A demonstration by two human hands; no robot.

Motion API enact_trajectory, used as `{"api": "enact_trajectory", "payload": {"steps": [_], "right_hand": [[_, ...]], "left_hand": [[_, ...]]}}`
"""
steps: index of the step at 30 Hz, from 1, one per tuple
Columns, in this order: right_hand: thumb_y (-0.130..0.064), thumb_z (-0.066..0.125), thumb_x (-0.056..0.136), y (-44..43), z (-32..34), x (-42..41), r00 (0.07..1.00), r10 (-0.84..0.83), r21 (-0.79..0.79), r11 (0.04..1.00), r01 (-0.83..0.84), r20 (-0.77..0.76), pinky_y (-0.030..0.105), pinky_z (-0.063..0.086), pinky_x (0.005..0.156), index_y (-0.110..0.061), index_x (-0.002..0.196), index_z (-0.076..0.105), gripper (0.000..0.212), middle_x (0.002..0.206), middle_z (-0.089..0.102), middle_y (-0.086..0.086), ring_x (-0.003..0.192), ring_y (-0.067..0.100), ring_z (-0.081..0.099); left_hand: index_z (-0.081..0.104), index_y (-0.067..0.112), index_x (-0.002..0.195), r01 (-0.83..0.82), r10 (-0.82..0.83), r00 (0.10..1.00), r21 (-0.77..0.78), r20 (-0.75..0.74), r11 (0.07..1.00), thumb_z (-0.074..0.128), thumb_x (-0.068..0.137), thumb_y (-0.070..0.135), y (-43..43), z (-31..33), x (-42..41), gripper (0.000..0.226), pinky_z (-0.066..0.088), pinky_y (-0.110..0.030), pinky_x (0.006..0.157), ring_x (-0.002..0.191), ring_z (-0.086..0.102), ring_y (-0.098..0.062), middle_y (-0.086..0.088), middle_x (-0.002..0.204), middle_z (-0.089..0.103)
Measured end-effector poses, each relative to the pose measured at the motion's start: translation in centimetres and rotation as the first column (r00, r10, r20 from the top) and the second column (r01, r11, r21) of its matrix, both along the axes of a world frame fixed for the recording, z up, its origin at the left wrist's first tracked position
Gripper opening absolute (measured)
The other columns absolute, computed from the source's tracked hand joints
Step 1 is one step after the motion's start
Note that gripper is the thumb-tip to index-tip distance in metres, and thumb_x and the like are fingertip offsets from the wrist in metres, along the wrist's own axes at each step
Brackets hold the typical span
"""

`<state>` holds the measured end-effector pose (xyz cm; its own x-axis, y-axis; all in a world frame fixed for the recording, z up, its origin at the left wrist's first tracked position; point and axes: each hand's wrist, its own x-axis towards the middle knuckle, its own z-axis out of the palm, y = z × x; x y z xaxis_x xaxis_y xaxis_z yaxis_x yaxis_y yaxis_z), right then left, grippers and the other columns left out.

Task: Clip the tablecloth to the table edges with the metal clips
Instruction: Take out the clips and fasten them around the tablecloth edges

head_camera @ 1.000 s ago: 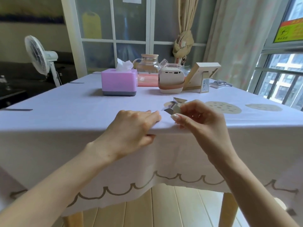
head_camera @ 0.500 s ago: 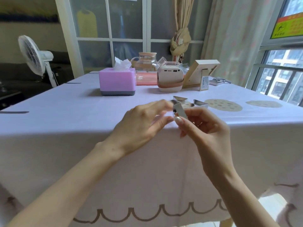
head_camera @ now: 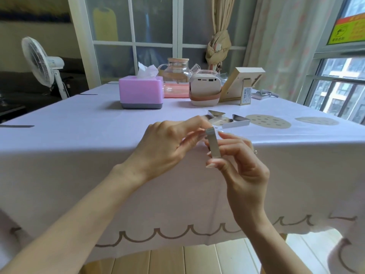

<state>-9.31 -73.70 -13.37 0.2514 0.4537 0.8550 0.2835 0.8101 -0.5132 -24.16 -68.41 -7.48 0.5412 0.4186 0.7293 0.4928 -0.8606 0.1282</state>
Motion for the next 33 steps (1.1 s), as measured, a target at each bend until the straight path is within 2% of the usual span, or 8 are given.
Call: {"api": "enact_trajectory", "payload": {"steps": [4,6,9,14,20,24,29,33], "right_hand": [[-0.020,0.070,0.074,-0.2,-0.4,-0.1,0.999,-0.013,-0.037,0.999,0.012,-0.033,0.041,0.048,0.082,-0.013,0.072,0.063,0.010,0.079,0.068,0.005,0.092,0.022,0.064],[-0.021,0.069,0.074,-0.4,-0.3,-0.3,0.998,-0.052,-0.043,0.998,0.051,-0.028,0.035,0.047,0.077,-0.008,0.070,0.064,0.014,0.076,0.067,0.004,0.082,0.021,0.063],[-0.023,0.067,0.074,-0.6,0.4,-0.6,0.992,-0.119,-0.024,0.993,0.119,-0.032,0.021,0.040,0.069,-0.011,0.068,0.061,0.015,0.068,0.057,-0.001,0.070,0.016,0.054],[-0.022,0.065,0.074,-0.6,1.0,-1.2,0.986,-0.163,0.011,0.987,0.163,-0.026,0.013,0.036,0.067,-0.017,0.070,0.056,0.011,0.068,0.050,-0.012,0.066,0.008,0.046],[-0.026,0.065,0.075,-0.6,1.0,-1.3,0.986,-0.157,-0.011,0.988,0.156,-0.050,0.017,0.036,0.067,-0.006,0.066,0.057,0.023,0.065,0.053,0.006,0.065,0.019,0.045],[-0.026,0.065,0.076,-0.9,1.0,-1.5,0.986,-0.145,-0.018,0.989,0.144,-0.080,0.019,0.035,0.066,-0.009,0.067,0.057,0.020,0.066,0.053,0.005,0.065,0.020,0.045],[-0.027,0.065,0.077,-1.2,0.8,-2.2,0.986,-0.106,-0.013,0.994,0.105,-0.132,0.024,0.035,0.067,-0.028,0.070,0.056,0.011,0.066,0.051,-0.006,0.066,0.021,0.045],[-0.029,0.065,0.077,-1.4,0.7,-2.1,0.986,-0.092,-0.023,0.996,0.089,-0.142,0.025,0.035,0.067,-0.026,0.070,0.057,0.010,0.066,0.055,-0.002,0.068,0.021,0.045]], "left_hand": [[0.053,0.025,0.107,-0.073,0.082,0.996,0.229,-0.034,0.971,0.039,0.096,0.037,0.0,-0.5,0.5,0.022,0.045,-0.036,0.048,0.060,0.061,-0.027,0.001,0.074,0.067],[0.056,0.022,0.105,-0.075,0.082,0.997,0.258,-0.015,0.963,0.042,0.095,0.033,0.1,-0.7,0.7,0.020,0.045,-0.037,0.047,0.061,0.062,-0.029,0.000,0.073,0.067],[0.050,0.025,0.105,-0.061,0.051,0.998,0.281,0.044,0.958,0.043,0.093,0.031,0.0,-0.5,0.9,0.015,0.044,-0.030,0.044,0.055,0.059,-0.028,0.000,0.066,0.065],[0.050,0.026,0.100,-0.074,0.057,0.996,0.260,0.073,0.963,0.042,0.091,0.034,0.0,-0.5,1.0,0.014,0.043,-0.028,0.046,0.056,0.060,-0.030,0.000,0.067,0.067],[0.042,0.027,0.093,-0.096,0.074,0.993,0.283,0.090,0.954,0.041,0.088,0.032,-0.2,-0.6,1.1,0.007,0.037,-0.023,0.048,0.054,0.056,-0.029,0.002,0.062,0.063],[0.042,0.027,0.091,-0.099,0.073,0.993,0.303,0.096,0.948,0.042,0.088,0.031,-0.2,-0.6,1.2,0.006,0.037,-0.023,0.046,0.053,0.055,-0.028,0.003,0.061,0.062],[0.050,0.026,0.099,-0.071,0.057,0.997,0.263,0.060,0.962,0.039,0.093,0.038,-0.1,-0.6,1.1,0.018,0.046,-0.033,0.047,0.062,0.065,-0.028,0.004,0.072,0.070],[0.051,0.027,0.101,-0.068,0.053,0.997,0.274,0.061,0.959,0.042,0.093,0.038,-0.2,-0.6,1.0,0.016,0.046,-0.032,0.045,0.061,0.065,-0.027,0.004,0.071,0.069]]}}
